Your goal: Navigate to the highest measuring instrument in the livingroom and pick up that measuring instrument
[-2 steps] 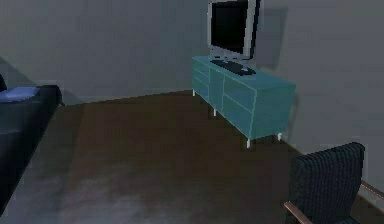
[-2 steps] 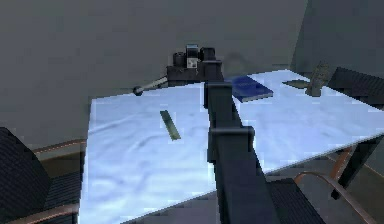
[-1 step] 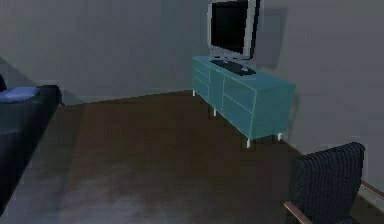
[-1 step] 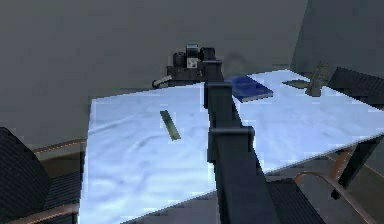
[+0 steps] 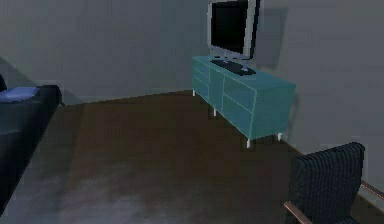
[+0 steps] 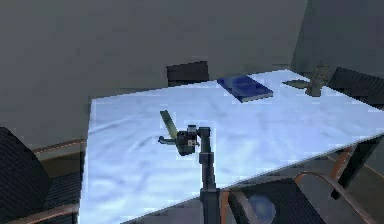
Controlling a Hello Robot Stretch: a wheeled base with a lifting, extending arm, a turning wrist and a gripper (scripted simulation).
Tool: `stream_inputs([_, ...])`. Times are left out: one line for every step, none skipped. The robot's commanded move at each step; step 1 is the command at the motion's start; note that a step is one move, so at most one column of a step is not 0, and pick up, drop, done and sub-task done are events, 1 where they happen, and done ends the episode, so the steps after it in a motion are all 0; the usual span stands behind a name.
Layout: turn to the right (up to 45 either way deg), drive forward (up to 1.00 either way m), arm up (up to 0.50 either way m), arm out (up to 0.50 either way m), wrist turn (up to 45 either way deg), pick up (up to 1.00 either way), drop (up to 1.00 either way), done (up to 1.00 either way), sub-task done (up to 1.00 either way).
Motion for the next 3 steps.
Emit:
stream_inputs([0.0,0.0,0.0,0.0,0.0,1.0,0.0,0.0,0.0])
stream_inputs([0.0,0.0,0.1,0.0,0.0,0.0,0.0,0.0,0.0])
stream_inputs([0.0,0.0,0.0,0.0,0.0,0.0,0.0,1.0,0.0])
